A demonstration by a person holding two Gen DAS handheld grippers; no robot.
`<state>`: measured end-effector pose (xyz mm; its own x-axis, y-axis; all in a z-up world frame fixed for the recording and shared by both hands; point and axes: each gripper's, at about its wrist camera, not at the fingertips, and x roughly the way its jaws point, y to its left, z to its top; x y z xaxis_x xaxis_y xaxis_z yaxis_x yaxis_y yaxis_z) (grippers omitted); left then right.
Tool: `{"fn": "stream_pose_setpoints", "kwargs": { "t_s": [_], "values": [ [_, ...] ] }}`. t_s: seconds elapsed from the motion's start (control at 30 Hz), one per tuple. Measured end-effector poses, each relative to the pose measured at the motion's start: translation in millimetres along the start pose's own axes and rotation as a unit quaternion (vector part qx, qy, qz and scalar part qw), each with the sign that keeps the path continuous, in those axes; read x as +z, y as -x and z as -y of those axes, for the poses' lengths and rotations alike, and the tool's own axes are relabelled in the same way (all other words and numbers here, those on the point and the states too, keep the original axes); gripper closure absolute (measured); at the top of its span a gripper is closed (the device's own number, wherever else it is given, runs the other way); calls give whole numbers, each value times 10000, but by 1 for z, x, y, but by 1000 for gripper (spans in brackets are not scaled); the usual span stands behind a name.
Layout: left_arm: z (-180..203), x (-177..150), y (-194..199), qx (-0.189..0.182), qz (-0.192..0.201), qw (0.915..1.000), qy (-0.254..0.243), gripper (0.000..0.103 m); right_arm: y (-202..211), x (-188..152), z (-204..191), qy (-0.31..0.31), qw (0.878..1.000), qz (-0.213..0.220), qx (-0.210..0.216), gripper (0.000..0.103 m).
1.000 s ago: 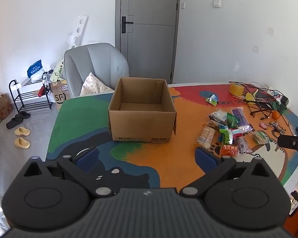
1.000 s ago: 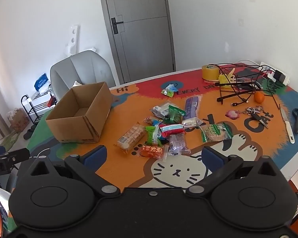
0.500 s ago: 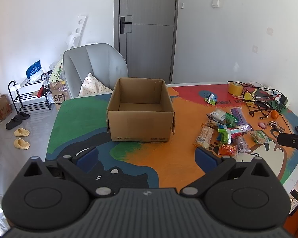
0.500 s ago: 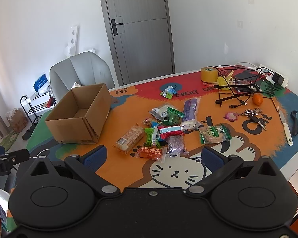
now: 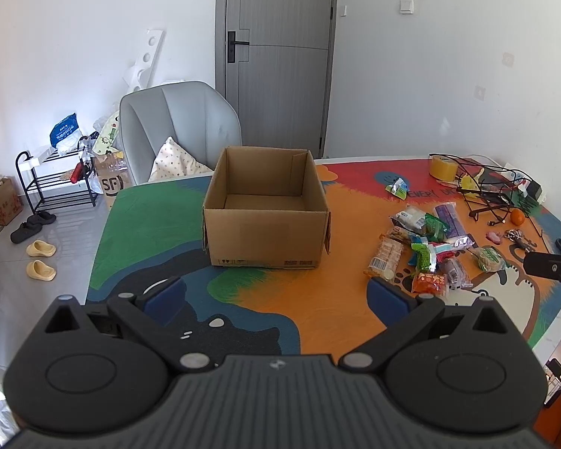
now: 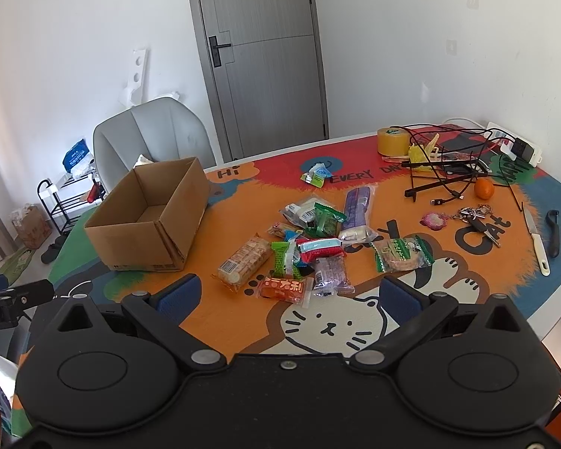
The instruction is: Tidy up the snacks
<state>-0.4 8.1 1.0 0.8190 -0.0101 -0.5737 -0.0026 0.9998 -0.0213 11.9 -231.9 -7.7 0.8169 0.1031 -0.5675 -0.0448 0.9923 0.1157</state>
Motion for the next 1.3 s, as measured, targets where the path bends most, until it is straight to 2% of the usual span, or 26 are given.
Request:
{"fn": "stream_pose_setpoints", "kwargs": {
  "t_s": [1.3],
  "values": [
    [2,-1,-4,-115,-39,9999,5,0,-2,-2,1,36,10000,26,-86,0]
  ]
}}
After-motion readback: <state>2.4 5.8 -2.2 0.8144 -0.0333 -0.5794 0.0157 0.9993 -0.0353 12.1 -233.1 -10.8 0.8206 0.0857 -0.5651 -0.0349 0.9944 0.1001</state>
